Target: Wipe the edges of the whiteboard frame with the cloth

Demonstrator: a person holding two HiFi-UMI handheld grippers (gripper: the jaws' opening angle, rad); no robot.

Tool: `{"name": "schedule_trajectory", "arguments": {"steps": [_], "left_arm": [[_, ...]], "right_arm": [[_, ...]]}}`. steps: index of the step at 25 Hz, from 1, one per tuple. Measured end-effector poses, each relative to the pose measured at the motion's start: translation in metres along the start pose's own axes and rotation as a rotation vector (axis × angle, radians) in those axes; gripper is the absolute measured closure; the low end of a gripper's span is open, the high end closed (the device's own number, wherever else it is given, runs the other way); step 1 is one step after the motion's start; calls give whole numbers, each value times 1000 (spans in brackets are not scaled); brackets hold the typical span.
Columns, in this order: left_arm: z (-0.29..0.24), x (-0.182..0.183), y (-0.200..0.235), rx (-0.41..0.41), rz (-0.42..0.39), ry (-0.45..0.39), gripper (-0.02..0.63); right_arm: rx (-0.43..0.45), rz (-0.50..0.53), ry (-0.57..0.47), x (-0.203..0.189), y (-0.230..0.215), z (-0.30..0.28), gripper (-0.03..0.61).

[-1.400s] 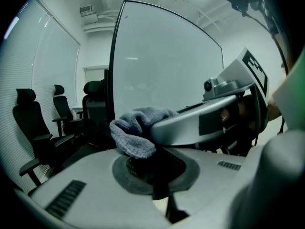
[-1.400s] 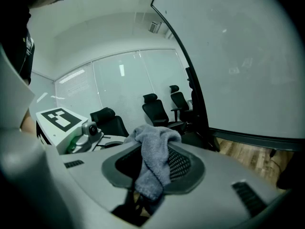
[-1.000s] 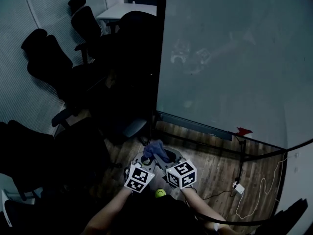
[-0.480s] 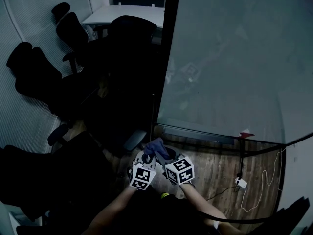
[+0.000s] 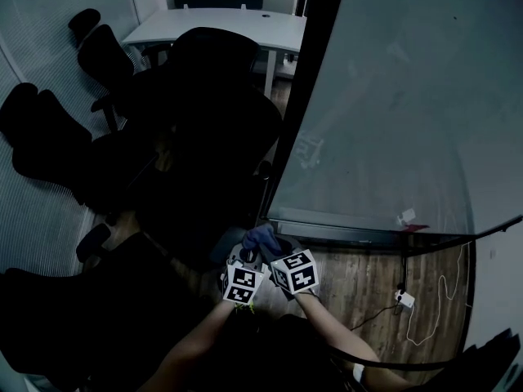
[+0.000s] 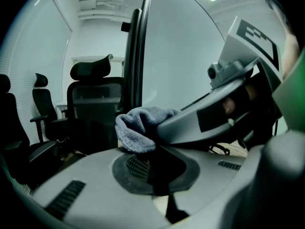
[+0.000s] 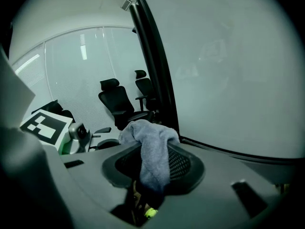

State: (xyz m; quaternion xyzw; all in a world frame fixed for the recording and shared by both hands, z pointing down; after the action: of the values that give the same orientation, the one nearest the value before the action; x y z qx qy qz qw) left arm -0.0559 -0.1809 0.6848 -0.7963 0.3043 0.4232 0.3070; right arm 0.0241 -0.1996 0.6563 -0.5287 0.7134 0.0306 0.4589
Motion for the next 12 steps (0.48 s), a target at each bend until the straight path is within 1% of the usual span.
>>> {"name": "schedule_trajectory", "arguments": {"steps": [6, 9, 12], "left_arm": [[-20, -4, 11, -18, 9, 7, 598], [-27, -8, 14, -25, 8, 38, 598], [-32, -9, 16, -16, 17, 46, 598]], "right_arm": [[-27, -36, 13, 10, -11, -16, 472], [-33, -38, 21, 12, -17, -24, 472], [-31, -54, 26, 12, -22, -29, 472]]}}
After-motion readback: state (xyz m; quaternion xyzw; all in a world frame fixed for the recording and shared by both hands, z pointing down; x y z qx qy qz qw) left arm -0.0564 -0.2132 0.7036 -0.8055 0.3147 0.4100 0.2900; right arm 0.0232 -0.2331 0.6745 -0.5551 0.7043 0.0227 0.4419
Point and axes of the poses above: the fingertips, and each gripper's own axes: z backward along the fingers, y to its left, x out of its top, the point moved 7 cm from there along z, backward along the fingers, and after that the axes turned 15 degrees about -z, right-handed, at the moved point
